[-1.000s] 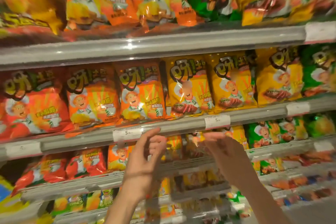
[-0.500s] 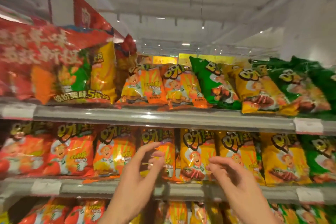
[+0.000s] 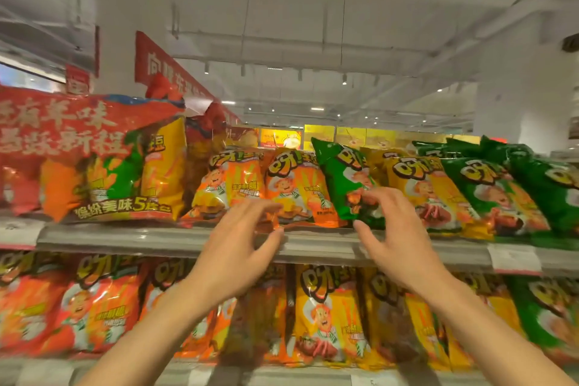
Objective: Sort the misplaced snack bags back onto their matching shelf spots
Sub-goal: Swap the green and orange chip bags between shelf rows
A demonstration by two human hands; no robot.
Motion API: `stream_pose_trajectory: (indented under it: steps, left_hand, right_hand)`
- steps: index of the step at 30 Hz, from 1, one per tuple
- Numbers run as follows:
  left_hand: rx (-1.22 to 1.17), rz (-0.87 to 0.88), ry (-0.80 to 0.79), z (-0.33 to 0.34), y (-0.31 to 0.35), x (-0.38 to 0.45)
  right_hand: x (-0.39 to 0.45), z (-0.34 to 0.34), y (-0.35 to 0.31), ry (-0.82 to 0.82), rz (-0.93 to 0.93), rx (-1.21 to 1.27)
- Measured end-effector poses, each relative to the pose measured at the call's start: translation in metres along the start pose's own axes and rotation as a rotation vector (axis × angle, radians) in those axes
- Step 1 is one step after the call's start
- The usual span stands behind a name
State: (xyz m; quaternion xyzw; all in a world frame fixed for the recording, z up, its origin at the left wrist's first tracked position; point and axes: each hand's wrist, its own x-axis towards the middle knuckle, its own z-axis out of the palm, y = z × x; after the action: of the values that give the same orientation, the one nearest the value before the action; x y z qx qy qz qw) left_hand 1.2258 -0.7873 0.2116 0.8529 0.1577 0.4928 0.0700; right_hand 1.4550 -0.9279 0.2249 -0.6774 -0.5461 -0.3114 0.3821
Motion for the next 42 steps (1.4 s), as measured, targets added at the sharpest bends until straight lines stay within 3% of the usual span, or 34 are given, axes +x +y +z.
stream_pose_trajectory:
  steps: [5, 8, 13, 19, 26, 33, 37, 42]
  left_hand:
    - [0.236, 0.107, -0.104, 0.01, 0.001, 0.045]
    - [0.256, 0.084, -0.182, 0.013, 0.0, 0.059]
    - [0.231, 0.071, -0.209, 0.015, -0.004, 0.064]
    - [0.169, 0.013, -0.216, 0.014, -0.006, 0.065]
    - [-0.144, -0.157, -0.124, 0.026, 0.006, 0.072]
    - [-0.788, -0.506, -0.199, 0.047, 0.039, 0.096]
    - [-0.756, -0.532, -0.22, 0.054, 0.041, 0.102]
    - [-0.806, -0.509, -0.245, 0.062, 0.042, 0.098]
  right_hand:
    - [0.04, 0.014, 0.026, -0.204, 0.089, -0.123]
    - [0.051, 0.02, 0.033, -0.285, 0.125, -0.088]
    - [0.055, 0.025, 0.04, -0.243, 0.126, -0.118]
    - [0.054, 0.018, 0.047, -0.108, 0.189, 0.167]
    - [0.053, 0.004, 0.035, -0.036, 0.229, 0.371]
    - [0.037, -0.007, 0.015, -0.058, 0.102, 0.374]
    - [0.024, -0.011, 0.017, -0.175, 0.075, 0.422]
    - [0.02, -0.018, 0.028, -0.183, 0.114, 0.506]
